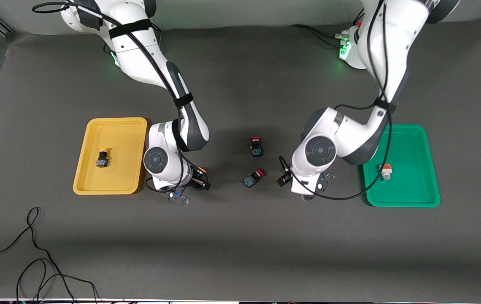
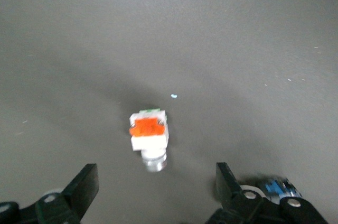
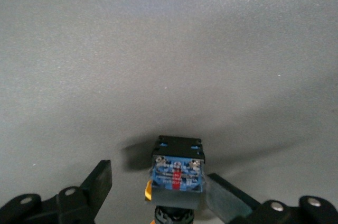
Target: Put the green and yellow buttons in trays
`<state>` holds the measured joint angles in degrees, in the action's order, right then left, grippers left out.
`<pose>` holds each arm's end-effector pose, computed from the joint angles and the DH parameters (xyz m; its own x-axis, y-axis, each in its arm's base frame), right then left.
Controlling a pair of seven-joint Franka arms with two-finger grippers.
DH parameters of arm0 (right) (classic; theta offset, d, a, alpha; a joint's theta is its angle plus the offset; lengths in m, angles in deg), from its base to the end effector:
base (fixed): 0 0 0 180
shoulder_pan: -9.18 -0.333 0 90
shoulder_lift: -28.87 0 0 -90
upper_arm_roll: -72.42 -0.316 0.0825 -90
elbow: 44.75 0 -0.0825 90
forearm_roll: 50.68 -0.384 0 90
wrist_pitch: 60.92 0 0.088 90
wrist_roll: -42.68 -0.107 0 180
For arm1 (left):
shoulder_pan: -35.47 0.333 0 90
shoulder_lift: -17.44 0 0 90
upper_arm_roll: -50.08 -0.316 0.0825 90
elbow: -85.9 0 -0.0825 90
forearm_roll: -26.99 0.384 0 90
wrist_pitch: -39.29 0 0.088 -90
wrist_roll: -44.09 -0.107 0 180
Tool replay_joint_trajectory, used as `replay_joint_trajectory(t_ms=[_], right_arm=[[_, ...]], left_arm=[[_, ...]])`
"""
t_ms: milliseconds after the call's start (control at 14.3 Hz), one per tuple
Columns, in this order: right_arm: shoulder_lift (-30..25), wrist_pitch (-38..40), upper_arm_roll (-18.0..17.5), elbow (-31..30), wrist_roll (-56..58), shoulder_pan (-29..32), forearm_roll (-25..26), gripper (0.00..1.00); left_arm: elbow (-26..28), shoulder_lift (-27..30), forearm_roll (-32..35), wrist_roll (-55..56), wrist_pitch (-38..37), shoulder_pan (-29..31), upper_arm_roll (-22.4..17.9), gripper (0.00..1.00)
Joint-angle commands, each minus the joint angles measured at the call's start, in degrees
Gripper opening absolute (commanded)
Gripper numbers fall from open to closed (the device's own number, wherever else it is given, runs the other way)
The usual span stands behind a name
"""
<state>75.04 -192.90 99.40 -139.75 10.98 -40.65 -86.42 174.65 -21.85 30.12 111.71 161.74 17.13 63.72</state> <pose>0.6029 0.3037 0.1714 0.8885 -0.4486 -0.0966 -0.4553 -0.8881 -0.0633 0.6036 -0.3460 0.2490 0.7960 0.5916 -0.1281 0.5928 -0.8047 -0.0325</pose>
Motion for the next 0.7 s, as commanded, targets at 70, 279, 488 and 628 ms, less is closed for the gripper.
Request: replay_joint_trajectory(t_ms=[70,279,488,628], right_arm=[[0.9,-2.7,-0.3,-1.1,1.0,-0.2,-1.3,0.83],[0.9,-3.6,-0.3,-1.7,1.0,-0.6,-1.3,0.81],[0.4,-3.5,-0.3,-1.7,1.8,-0.6,-1.3,0.33],[-0.5,-3.1,-0.3,-1.3,2.0,-0.4,-1.3,0.00]], left_arm=[[1.2,-3.1,2.0,1.4,4.7,-0.7,-0.7,0.99],[3.7,-3.4,2.8,1.2,6.1,-0.8,-0.7,0.95],[4.6,-3.5,3.0,1.3,6.0,-1.5,-0.7,0.61],[4.4,-3.3,3.0,1.2,5.5,-1.5,-0.8,0.21]])
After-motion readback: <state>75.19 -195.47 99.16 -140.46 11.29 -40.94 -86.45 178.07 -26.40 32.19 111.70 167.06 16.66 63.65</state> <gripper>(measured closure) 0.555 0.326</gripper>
